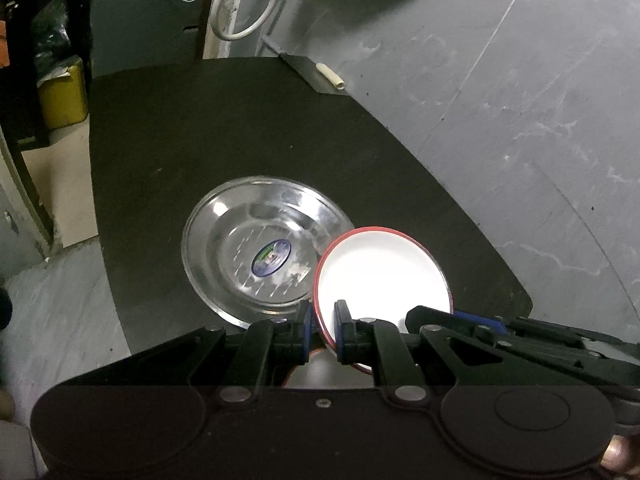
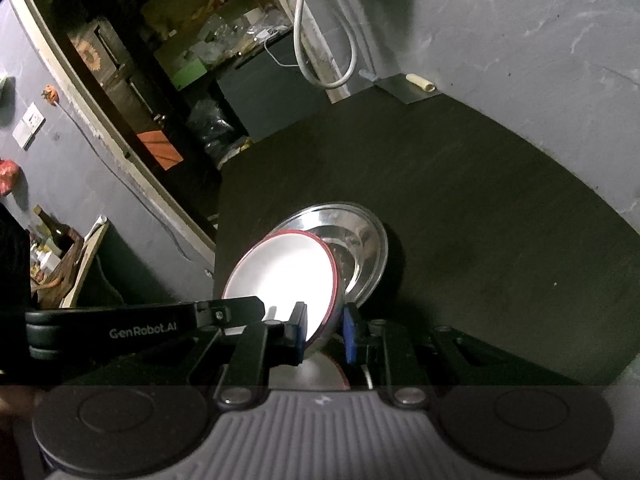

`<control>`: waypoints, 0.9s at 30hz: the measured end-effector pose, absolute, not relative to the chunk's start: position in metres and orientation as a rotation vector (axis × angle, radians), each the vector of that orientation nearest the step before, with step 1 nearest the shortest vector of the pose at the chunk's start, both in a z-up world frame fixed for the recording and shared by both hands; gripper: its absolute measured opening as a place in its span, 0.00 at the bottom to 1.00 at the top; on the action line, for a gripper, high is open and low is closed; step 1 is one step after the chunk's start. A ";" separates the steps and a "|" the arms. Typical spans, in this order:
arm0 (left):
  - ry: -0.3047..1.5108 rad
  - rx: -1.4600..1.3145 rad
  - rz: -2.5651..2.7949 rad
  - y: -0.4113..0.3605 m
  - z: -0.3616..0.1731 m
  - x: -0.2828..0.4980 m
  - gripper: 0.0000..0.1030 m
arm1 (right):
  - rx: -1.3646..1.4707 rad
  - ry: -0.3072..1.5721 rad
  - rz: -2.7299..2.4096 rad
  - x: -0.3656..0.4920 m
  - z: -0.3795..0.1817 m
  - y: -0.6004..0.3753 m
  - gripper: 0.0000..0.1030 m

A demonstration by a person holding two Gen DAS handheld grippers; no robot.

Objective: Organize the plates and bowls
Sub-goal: 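Carry the second white bowl toward the stacked bowls, then lower the second white bowl into the first white bowl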

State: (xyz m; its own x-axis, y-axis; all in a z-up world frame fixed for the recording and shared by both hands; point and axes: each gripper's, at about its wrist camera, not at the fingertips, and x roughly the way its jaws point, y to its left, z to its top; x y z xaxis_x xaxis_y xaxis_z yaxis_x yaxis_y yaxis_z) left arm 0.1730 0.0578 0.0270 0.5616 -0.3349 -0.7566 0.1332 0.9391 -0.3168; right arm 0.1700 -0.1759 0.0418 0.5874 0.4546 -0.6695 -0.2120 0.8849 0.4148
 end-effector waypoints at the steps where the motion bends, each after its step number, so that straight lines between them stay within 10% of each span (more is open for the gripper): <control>1: 0.939 -0.236 -0.278 0.059 0.026 0.171 0.11 | 0.304 0.864 0.397 0.169 0.041 -0.175 0.20; 27: 1.034 -0.227 -0.269 0.066 0.001 0.146 0.12 | 0.241 1.003 0.456 0.148 0.019 -0.163 0.20</control>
